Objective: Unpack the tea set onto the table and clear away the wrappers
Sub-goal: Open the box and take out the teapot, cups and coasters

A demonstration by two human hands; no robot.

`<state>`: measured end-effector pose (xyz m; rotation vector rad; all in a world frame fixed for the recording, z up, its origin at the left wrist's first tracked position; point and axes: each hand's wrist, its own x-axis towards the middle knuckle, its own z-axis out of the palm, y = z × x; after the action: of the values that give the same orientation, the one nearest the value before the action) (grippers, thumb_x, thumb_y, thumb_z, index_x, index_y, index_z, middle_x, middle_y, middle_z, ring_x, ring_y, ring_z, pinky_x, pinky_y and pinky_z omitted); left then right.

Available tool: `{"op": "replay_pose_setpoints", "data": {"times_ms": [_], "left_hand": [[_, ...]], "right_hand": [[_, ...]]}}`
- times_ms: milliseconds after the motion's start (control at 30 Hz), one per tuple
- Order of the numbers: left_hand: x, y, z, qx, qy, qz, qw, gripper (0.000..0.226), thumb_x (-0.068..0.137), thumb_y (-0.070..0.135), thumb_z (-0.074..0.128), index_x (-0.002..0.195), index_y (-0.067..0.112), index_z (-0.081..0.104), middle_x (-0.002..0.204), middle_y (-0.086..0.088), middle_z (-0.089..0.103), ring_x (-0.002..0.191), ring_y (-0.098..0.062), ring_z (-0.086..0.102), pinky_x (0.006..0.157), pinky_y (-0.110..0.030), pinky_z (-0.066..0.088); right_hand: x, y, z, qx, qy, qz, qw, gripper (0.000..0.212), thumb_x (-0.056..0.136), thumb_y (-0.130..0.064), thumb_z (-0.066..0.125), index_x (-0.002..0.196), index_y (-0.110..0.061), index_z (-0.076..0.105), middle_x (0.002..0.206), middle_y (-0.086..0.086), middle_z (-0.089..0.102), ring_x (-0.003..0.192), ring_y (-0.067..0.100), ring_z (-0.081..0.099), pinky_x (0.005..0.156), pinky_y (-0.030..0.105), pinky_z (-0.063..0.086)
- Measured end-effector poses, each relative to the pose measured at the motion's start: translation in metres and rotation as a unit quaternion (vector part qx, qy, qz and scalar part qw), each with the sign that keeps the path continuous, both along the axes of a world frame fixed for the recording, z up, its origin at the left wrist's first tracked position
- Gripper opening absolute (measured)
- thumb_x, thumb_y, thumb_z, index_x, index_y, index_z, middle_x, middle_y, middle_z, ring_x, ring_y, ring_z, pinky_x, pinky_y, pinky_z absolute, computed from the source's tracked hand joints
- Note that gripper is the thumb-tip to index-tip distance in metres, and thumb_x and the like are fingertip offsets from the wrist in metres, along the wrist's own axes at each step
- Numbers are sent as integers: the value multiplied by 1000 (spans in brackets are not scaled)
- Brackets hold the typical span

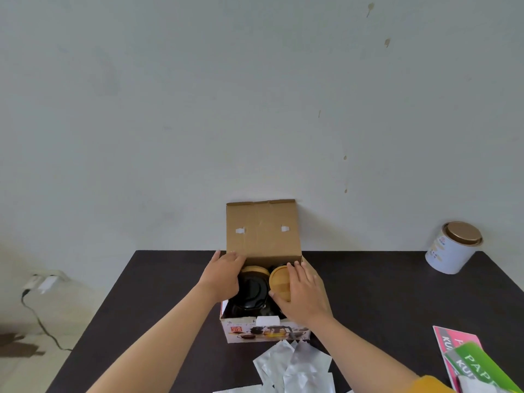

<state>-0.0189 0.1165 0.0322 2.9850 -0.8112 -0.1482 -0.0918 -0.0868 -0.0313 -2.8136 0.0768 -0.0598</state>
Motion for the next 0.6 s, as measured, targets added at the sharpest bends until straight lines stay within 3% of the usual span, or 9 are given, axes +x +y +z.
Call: {"op": "replay_pose_setpoints", "data": {"times_ms": [133,233,333,500,600], "left_hand": [[-6,11,0,49,17,53,997,58,96,33,36,148,15,19,154,-7,30,140,-25,32,118,-48,5],[-15,11,-21,94,68,84,990,77,95,58,24,152,9,5,160,-12,4,146,-30,11,117,-51,4],[-27,4,-45,78,100,122,984,86,93,65,17,151,5,-3,157,-17,-18,146,-34,-11,118,-48,4],[-32,2,-59,34,78,135,987,85,92,65,13,149,6,-11,155,-18,-22,144,-35,-16,119,-48,6],[-33,2,-58,36,77,130,988,109,67,79,-19,150,9,-12,155,-19,-22,144,-36,-16,118,-48,7]], "right_hand": [[0,1,1,-2,12,0,1000,90,86,-73,33,152,-16,13,159,4,16,148,21,5,120,43,12],[1,2,3,7,30,4,1000,93,84,-73,37,152,-15,11,160,5,15,148,23,2,120,45,11],[4,3,12,5,57,8,998,99,82,-72,44,152,-14,7,159,8,13,148,26,-1,120,48,9],[20,1,32,-8,171,22,985,110,74,-63,66,152,-18,3,157,15,12,145,36,2,118,53,8],[26,3,48,-54,207,36,976,108,71,-57,72,150,-18,10,154,15,18,143,37,8,116,54,13]]}}
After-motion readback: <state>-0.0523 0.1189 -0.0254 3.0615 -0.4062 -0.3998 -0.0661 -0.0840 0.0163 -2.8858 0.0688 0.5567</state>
